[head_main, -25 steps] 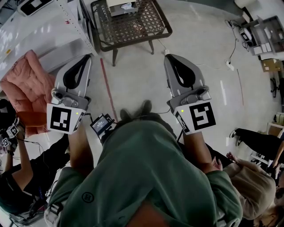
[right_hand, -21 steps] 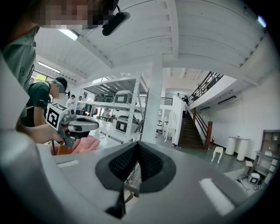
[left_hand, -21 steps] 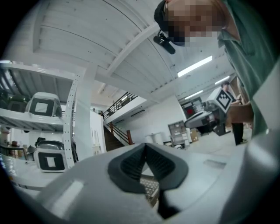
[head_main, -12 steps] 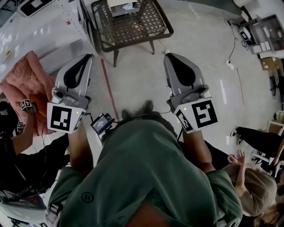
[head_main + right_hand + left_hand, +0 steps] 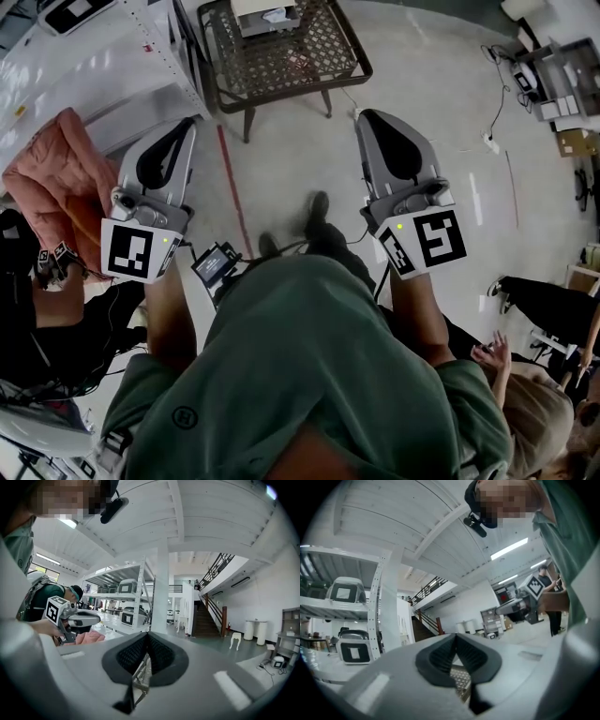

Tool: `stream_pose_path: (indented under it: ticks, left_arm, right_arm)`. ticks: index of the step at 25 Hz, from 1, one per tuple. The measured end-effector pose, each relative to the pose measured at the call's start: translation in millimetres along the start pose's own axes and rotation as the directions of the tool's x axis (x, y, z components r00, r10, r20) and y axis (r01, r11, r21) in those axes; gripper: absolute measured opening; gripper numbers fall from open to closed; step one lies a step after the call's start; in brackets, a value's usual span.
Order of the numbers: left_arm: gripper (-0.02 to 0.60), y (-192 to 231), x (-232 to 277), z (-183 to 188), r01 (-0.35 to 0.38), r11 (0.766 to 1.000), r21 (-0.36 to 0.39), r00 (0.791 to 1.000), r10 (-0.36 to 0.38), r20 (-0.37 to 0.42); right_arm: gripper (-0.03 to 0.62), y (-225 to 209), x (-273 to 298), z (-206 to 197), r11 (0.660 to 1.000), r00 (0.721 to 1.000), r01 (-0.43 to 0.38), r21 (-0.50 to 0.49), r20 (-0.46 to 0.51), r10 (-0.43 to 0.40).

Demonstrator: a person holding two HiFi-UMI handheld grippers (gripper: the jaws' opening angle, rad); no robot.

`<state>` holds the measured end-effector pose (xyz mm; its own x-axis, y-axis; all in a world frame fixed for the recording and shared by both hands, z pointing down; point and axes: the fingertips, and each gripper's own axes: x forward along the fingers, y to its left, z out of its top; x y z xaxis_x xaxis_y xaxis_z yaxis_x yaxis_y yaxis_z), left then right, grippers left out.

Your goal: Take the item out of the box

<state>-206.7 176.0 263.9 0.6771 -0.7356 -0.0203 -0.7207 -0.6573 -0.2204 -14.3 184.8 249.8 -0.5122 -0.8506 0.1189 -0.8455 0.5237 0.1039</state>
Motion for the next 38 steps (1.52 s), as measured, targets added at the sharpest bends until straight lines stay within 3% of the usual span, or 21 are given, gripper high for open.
stream_pose_path:
  ticks: [26,32,38]
  left_arm:
    - [0.0,5.5,191.0,-3.3,-0.19,0.981,0.05,0.973,0.194,-0.126]
    - [0.0,-17.4,181.2,50.7,-0.208,0.974,0.086,0.966,0.218,-0.136]
    - [0.0,-70.9,80.1,158.8,-0.21,0.972,0.108,0.962,0.225,-0.153]
  right_arm:
    - [0.006,-195.8,90.9,-30.5,0.97,0.973,-0.232,0.069,0.024,0.231]
    - [0.006,-199.1,51.5,6.9,0.963,0.965,-0.259,0.081,0.055,0.255]
    - [0.006,-132.8,-58.9,85.0,0.959,0.965,-0.262,0.107,0.061,0.257]
